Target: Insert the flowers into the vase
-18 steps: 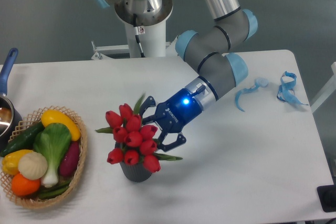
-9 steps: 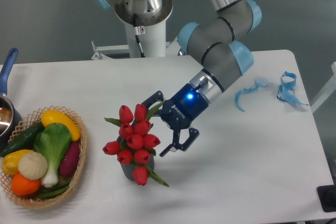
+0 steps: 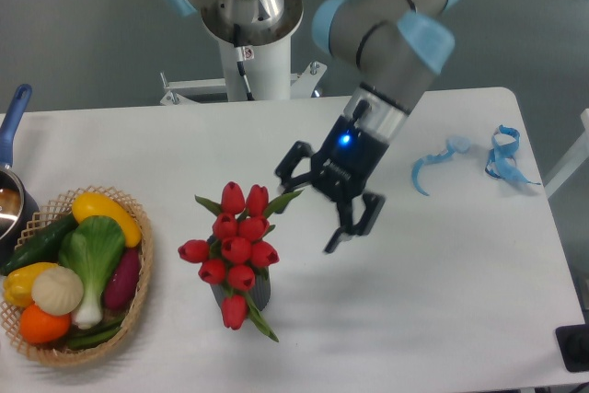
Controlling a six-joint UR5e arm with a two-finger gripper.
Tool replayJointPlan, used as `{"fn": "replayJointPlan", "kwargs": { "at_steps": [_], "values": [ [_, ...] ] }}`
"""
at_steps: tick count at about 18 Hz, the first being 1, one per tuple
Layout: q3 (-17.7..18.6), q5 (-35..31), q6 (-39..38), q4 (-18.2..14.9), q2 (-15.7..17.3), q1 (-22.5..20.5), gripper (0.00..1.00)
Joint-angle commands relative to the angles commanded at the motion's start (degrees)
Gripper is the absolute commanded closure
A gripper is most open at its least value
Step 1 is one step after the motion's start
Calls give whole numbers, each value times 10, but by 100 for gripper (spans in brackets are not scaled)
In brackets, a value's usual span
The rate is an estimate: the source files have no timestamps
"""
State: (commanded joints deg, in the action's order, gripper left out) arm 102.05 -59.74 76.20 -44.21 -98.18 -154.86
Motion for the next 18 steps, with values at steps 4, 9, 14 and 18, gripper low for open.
{"fn": "replayJointPlan", "kwargs": {
  "at_steps": [4,9,14,18],
  "values": [
    [-65,-27,0,-28,16,-32,0],
    [-187,-171,182,-260,14,-54,0],
    [-208,-172,355,-352,28,-129,0],
    [-200,-159,462,-374,38,-175,0]
  ]
}}
